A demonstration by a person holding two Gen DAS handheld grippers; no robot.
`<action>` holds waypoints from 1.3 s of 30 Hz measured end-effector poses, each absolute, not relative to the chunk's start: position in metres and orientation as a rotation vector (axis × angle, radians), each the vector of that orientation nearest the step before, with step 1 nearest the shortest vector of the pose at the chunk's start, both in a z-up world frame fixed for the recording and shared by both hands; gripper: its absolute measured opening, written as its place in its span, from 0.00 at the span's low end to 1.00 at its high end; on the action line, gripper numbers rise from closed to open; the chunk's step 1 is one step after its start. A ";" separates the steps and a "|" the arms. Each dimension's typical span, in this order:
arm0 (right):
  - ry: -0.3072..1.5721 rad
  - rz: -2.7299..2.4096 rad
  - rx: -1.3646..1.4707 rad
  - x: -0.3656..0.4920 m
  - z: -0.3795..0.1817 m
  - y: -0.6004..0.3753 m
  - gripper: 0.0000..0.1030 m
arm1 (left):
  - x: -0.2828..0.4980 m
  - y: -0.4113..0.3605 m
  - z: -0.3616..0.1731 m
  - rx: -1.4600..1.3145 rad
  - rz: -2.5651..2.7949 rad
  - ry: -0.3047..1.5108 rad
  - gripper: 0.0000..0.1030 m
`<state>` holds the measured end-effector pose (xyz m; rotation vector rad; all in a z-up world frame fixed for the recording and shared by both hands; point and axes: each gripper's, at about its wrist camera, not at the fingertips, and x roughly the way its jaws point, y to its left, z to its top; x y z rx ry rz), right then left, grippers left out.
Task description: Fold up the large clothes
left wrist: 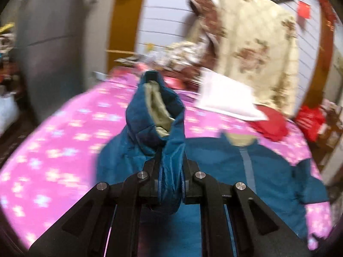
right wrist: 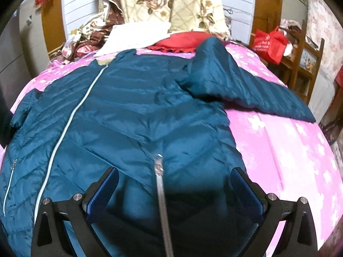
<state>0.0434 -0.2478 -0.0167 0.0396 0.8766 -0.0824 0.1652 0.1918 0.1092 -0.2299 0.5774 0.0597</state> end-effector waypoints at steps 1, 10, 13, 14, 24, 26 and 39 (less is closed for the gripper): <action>0.883 -0.083 0.041 0.043 -0.018 -0.248 1.00 | 0.177 0.164 0.109 -0.231 0.010 0.585 0.10; 0.957 -0.017 -0.009 0.044 -0.032 -0.238 1.00 | 0.235 -0.019 0.090 -0.144 -0.303 0.659 0.10; 0.974 -0.013 -0.027 0.045 -0.037 -0.236 1.00 | 0.246 -0.063 0.075 -0.154 -0.390 0.701 0.10; 0.979 -0.011 -0.028 0.045 -0.038 -0.235 1.00 | 0.248 -0.073 0.070 -0.147 -0.404 0.710 0.10; 0.997 0.002 -0.011 0.046 -0.039 -0.236 1.00 | 0.264 -0.115 0.032 -0.149 -0.472 0.789 0.10; 0.997 0.003 -0.008 0.046 -0.039 -0.237 1.00 | 0.265 -0.114 0.028 -0.167 -0.489 0.806 0.10; 0.990 -0.027 0.012 0.050 -0.038 -0.242 1.00 | 0.232 -0.085 0.024 -0.162 -0.513 0.854 0.68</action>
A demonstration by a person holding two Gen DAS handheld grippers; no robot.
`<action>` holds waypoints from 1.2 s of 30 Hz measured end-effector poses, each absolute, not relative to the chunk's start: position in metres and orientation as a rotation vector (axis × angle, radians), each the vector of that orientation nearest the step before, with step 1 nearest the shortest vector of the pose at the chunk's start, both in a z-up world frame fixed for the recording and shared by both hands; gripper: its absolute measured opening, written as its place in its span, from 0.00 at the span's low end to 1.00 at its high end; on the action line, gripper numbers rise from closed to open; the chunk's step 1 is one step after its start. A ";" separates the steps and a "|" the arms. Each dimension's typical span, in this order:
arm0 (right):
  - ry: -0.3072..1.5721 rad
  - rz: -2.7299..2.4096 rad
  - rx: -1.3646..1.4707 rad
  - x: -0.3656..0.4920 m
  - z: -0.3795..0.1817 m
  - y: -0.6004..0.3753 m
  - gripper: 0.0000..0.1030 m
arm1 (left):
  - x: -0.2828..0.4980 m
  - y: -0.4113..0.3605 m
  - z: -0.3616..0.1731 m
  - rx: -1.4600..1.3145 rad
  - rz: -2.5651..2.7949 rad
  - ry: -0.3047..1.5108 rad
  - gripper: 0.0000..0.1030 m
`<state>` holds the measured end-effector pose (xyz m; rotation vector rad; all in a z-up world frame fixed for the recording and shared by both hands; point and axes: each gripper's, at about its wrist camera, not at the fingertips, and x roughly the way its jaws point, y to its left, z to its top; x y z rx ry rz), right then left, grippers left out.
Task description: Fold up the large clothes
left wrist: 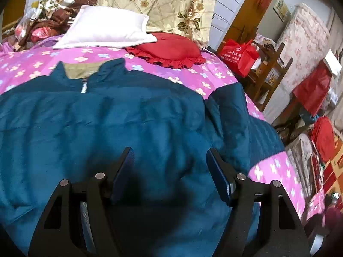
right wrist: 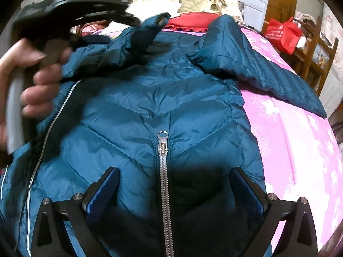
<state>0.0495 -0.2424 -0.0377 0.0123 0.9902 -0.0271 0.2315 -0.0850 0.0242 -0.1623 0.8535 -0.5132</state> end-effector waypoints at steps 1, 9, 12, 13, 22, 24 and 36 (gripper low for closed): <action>0.988 -0.030 0.016 0.051 -0.037 -0.244 1.00 | 0.226 -0.076 0.026 -0.145 -0.503 0.842 0.68; 0.833 -0.028 0.140 0.056 -0.005 -0.257 1.00 | 0.198 0.050 0.031 -0.072 -0.130 0.748 0.68; 0.809 -0.014 0.142 0.088 0.013 -0.256 1.00 | 0.199 0.103 0.026 -0.128 0.066 0.723 0.68; 0.804 0.004 0.141 0.105 0.018 -0.253 1.00 | 0.201 0.114 0.023 -0.150 0.100 0.724 0.68; 0.872 0.065 0.282 0.228 -0.036 -0.247 0.98 | 0.215 0.171 -0.014 -0.280 0.268 0.822 0.68; 0.898 0.093 0.360 0.239 -0.047 -0.252 0.98 | 0.214 0.180 -0.020 -0.352 0.267 0.848 0.68; 0.842 0.148 0.389 0.226 -0.028 -0.261 0.20 | 0.214 0.175 -0.016 -0.373 0.245 0.842 0.68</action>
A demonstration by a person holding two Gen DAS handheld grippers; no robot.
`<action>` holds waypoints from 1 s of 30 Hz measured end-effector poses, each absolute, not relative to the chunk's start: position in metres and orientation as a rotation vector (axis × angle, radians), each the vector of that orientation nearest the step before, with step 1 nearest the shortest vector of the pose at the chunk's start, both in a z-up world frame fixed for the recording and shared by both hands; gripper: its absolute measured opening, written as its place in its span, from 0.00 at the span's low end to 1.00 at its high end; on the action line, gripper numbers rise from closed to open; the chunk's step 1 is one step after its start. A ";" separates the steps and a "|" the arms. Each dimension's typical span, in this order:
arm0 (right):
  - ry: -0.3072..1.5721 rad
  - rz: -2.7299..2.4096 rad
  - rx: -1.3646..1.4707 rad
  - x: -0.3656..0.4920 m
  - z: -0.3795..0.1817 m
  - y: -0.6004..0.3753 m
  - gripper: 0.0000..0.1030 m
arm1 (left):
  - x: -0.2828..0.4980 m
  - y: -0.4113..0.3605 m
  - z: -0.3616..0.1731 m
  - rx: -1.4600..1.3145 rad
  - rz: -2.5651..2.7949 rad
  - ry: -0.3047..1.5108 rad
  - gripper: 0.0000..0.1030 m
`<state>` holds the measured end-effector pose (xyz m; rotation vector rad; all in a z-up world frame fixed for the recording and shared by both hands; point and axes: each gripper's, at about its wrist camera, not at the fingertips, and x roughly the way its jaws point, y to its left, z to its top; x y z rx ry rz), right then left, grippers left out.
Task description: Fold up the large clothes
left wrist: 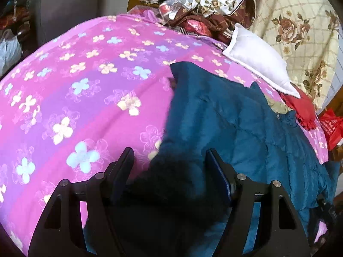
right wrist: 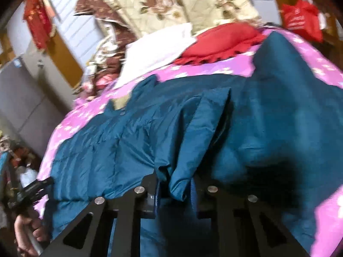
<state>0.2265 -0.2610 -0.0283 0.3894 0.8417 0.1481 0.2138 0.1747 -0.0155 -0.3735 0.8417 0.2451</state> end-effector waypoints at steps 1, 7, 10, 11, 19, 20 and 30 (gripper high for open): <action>0.862 0.139 0.412 0.226 -0.031 -0.265 0.20 | 0.215 0.174 -0.014 -0.365 0.246 0.837 0.68; 0.905 0.175 0.640 0.223 -0.057 -0.290 0.37 | 0.222 0.164 -0.013 -0.281 0.255 0.804 0.68; 0.920 0.112 0.748 0.208 -0.041 -0.301 0.38 | 0.223 0.167 -0.013 -0.310 0.252 0.807 0.68; 0.886 0.082 0.704 0.199 -0.028 -0.299 0.38 | 0.223 0.168 -0.011 -0.318 0.251 0.796 0.68; 0.737 0.185 0.175 0.231 0.007 -0.216 0.69 | 0.237 0.152 -0.021 -0.217 0.216 0.849 0.68; 0.776 0.187 0.119 0.238 -0.001 -0.210 0.69 | 0.240 0.153 -0.028 -0.224 0.212 0.879 0.68; 0.764 0.086 0.165 0.238 0.001 -0.234 0.65 | 0.234 0.156 -0.028 -0.289 0.221 0.875 0.76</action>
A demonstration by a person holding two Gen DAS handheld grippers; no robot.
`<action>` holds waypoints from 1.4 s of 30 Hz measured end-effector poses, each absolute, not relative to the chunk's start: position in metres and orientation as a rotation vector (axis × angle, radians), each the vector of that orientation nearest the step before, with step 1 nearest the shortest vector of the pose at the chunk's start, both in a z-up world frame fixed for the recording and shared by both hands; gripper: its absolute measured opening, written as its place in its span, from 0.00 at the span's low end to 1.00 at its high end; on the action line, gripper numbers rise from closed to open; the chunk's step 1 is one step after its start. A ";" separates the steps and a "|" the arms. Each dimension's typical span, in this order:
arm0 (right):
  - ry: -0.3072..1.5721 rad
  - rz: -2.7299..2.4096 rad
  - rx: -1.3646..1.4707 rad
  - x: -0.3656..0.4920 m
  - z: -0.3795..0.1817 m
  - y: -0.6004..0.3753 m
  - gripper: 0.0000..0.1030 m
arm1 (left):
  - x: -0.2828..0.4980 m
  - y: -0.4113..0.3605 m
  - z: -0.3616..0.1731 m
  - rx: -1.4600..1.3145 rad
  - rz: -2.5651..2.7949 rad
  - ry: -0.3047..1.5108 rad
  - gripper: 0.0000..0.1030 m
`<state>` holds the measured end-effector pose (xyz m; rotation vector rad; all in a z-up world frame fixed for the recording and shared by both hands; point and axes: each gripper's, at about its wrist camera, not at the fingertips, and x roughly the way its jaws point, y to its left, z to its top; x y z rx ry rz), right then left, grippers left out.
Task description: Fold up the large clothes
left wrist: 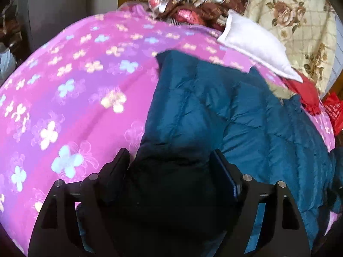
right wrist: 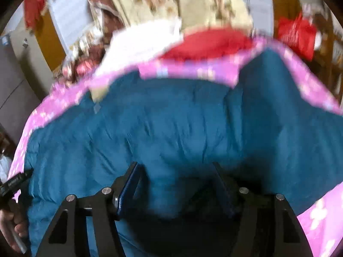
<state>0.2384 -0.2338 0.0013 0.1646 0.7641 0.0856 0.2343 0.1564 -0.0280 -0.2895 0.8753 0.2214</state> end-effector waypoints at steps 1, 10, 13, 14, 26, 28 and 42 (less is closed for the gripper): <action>0.732 0.119 0.146 0.239 0.006 -0.225 0.71 | 0.233 0.153 -0.024 -0.270 0.225 0.852 0.76; 0.926 0.176 0.094 0.254 -0.044 -0.215 1.00 | 0.241 0.136 -0.039 -0.161 0.212 0.904 0.81; 0.932 0.162 0.072 0.252 -0.045 -0.209 1.00 | 0.242 0.139 -0.041 -0.176 0.211 0.910 0.82; 0.932 0.159 0.068 0.252 -0.046 -0.207 1.00 | 0.241 0.140 -0.040 -0.181 0.213 0.909 0.82; 0.897 0.180 0.038 0.254 -0.027 -0.181 1.00 | 0.233 0.100 -0.034 -0.084 0.138 0.907 0.83; 0.945 0.165 0.005 0.259 -0.044 -0.179 1.00 | 0.233 0.097 -0.033 -0.075 0.142 0.904 0.83; 0.582 -0.421 0.343 0.177 0.020 -0.414 1.00 | 0.211 0.095 -0.001 -0.151 0.104 0.812 0.83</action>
